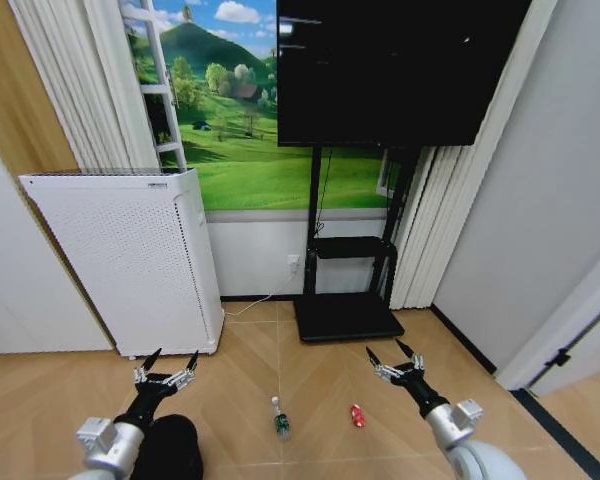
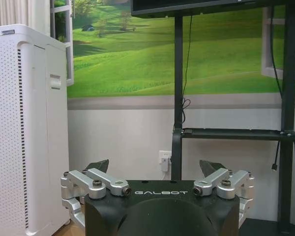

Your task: Pick up the trash bin and place the garbage on the floor into it.

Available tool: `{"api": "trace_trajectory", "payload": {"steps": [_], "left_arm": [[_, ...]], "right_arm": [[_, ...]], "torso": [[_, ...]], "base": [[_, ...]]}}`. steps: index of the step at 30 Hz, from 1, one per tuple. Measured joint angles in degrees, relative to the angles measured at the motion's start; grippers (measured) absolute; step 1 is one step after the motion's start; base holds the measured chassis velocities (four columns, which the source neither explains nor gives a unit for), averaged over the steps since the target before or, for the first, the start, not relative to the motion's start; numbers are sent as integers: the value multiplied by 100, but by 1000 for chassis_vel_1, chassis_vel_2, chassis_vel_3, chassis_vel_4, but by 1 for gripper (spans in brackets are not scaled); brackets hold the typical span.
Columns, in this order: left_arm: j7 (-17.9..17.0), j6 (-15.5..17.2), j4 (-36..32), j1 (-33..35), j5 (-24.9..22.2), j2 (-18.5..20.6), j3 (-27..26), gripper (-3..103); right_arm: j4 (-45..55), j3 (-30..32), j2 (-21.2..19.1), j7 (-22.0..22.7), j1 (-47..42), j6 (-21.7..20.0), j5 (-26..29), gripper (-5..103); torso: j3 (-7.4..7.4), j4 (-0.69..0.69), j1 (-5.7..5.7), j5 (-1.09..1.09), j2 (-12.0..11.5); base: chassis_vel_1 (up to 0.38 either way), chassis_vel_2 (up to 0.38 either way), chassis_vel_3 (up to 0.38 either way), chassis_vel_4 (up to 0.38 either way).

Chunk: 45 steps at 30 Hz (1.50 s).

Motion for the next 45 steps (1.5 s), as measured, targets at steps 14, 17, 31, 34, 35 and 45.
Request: {"api": "trace_trajectory", "payload": {"steps": [14, 17, 31, 34, 35, 45], "left_arm": [[-141, 40, -134, 71, 214, -149, 44, 100], [-189, 68, -178, 90, 214, -136, 45, 100], [-155, 39, -178, 154, 235, -78, 18, 100], [-127, 25, -184, 175, 236, -82, 18, 100], [-119, 22, -202, 180, 234, -80, 15, 100], [-110, 20, -265, 188, 197, -75, -19, 100]], "right_arm": [[-376, 43, 21, 127, 89, 131, 2, 100], [-456, 51, 23, 144, 115, 171, 6, 100], [-590, 152, 11, 178, 264, 187, 44, 100], [-650, 176, -14, 173, 280, 200, 43, 100], [-705, 194, -42, 166, 310, 204, 47, 100], [-837, 278, -284, 102, 365, 276, 173, 100]], "torso": [[-202, 0, -120, 0, -322], [-252, 0, -150, 0, -401], [-438, 0, -261, -1, -700], [-479, 0, -284, 0, -763], [-505, 0, -298, 0, -802], [-635, 0, -366, 0, -1000]], "base": [[0, 0, 0, 0], [0, 0, 0, 0], [0, 0, 0, 0], [0, 0, 0, 0], [0, 0, 0, 0], [0, 0, 0, 0]]}}
